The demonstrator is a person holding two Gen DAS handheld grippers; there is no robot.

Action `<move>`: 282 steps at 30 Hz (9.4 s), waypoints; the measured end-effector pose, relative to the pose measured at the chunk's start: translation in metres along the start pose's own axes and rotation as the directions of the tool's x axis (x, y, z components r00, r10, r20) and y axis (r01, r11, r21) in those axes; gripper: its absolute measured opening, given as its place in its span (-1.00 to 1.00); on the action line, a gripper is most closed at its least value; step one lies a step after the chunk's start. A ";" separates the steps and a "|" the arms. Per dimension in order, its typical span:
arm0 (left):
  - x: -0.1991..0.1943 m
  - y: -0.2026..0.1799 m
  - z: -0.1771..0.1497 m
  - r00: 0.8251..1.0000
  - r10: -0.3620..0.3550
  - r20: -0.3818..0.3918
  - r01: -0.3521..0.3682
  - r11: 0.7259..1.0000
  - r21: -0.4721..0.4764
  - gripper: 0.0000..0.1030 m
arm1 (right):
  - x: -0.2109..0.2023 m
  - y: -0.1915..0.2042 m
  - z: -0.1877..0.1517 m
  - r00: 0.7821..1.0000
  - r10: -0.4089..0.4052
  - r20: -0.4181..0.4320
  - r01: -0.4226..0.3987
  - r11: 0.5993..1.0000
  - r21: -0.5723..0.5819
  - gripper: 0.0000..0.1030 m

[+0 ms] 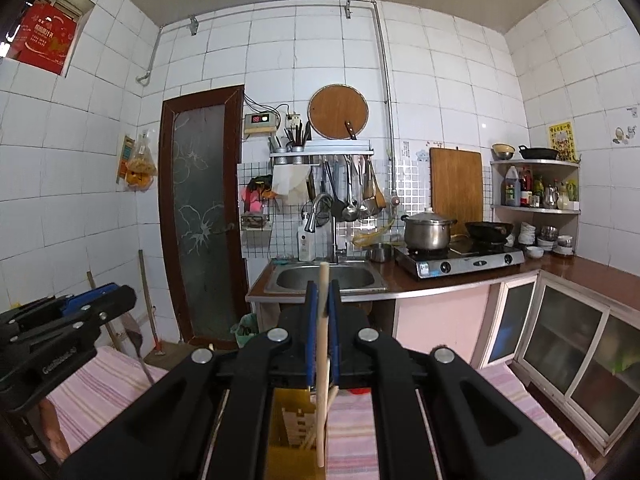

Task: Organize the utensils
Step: 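Lower the fork into the yellow holder while the right tool inserts its chopstick, then open both tools to release the fork and chopstick and lift away, then close the left tool on the metal spoon while the right tool grasps the blue-handled utensil, then carry the metal spoon toward the holder while the right tool carries its blue-handled utensil, then lower the spoon into the holder while the right tool inserts its utensil, then open both tools to release the utensils and lift away from the holder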

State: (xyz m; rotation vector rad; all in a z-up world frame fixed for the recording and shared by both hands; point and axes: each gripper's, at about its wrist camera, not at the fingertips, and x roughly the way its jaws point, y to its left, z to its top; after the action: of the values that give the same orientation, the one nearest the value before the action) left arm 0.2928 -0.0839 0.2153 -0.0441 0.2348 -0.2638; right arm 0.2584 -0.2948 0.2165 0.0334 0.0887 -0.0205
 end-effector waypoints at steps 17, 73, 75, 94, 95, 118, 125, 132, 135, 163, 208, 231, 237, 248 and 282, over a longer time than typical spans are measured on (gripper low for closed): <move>0.113 0.013 -0.061 0.990 0.001 -0.142 -0.004 1.000 -0.015 -0.63 | 0.098 0.001 -0.066 0.990 0.035 -0.138 -0.032 0.999 0.028 -0.89; -0.084 0.042 -0.271 0.863 0.021 -0.504 -0.029 1.000 -0.009 0.90 | -0.085 -0.032 -0.275 0.745 -0.140 -0.652 0.149 0.988 -0.042 0.13; -0.086 0.036 -0.271 0.862 0.008 -0.507 -0.006 1.000 0.005 0.90 | -0.080 -0.026 -0.280 0.732 -0.135 -0.668 0.133 0.990 -0.054 -0.08; -0.088 -0.007 -0.289 0.765 -0.184 -0.618 0.230 0.973 -0.005 0.89 | -0.109 -0.055 -0.273 0.713 -0.179 -0.678 0.179 0.981 -0.071 -0.86; -0.090 -0.011 -0.290 0.757 -0.192 -0.625 0.252 0.968 0.008 0.89 | -0.116 -0.063 -0.275 0.707 -0.192 -0.680 0.196 0.978 -0.073 -0.86; -0.104 -0.058 -0.313 0.629 -0.302 -0.716 0.550 0.824 0.136 -0.32 | -0.143 -0.093 -0.282 0.668 -0.234 -0.706 0.258 0.963 -0.075 -0.85; -0.097 -0.053 -0.311 0.616 -0.330 -0.715 0.533 0.844 0.069 -0.33 | -0.134 -0.093 -0.280 0.632 -0.215 -0.745 0.230 0.969 -0.085 -0.84; -0.093 -0.041 -0.298 0.674 -0.301 -0.674 0.448 0.893 0.049 -0.33 | -0.132 -0.092 -0.275 0.659 -0.200 -0.725 0.222 0.973 -0.066 -0.86; -0.095 -0.036 -0.288 0.727 -0.255 -0.638 0.385 0.920 0.071 -0.33 | -0.134 -0.084 -0.268 0.697 -0.193 -0.691 0.219 0.974 -0.051 -0.86; -0.125 0.056 -0.180 0.973 0.043 -0.227 -0.059 0.996 -0.065 -0.33 | -0.101 -0.032 -0.193 0.925 -0.082 -0.371 0.115 0.991 0.066 -0.86; -0.090 0.044 -0.106 0.997 0.034 -0.072 -0.039 0.997 -0.073 -0.33 | -0.051 -0.019 -0.134 0.971 -0.056 -0.232 0.066 0.997 0.033 -0.86; 0.015 0.006 -0.016 0.998 -0.042 0.053 0.044 0.998 -0.037 -0.33 | 0.040 0.007 -0.033 0.996 -0.005 -0.087 0.009 0.999 0.046 -0.86; 0.054 0.014 -0.029 0.998 -0.065 0.021 0.066 0.995 -0.069 -0.33 | 0.071 0.007 -0.049 0.994 0.003 -0.111 0.004 0.998 0.062 -0.87; 0.102 0.026 -0.080 0.995 -0.055 -0.085 0.047 0.994 -0.094 -0.33 | 0.098 0.001 -0.091 0.979 -0.010 -0.202 0.020 0.999 0.045 -0.86; -0.142 0.057 -0.151 0.992 0.094 -0.085 -0.106 0.985 -0.139 0.90 | -0.126 0.001 -0.139 0.983 -0.056 -0.174 0.049 0.998 -0.041 0.91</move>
State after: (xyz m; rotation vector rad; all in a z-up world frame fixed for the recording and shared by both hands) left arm 0.1379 0.0070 0.0962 -0.1643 0.3323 -0.1482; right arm 0.1209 -0.2870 0.0894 -0.0037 0.2661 -0.0688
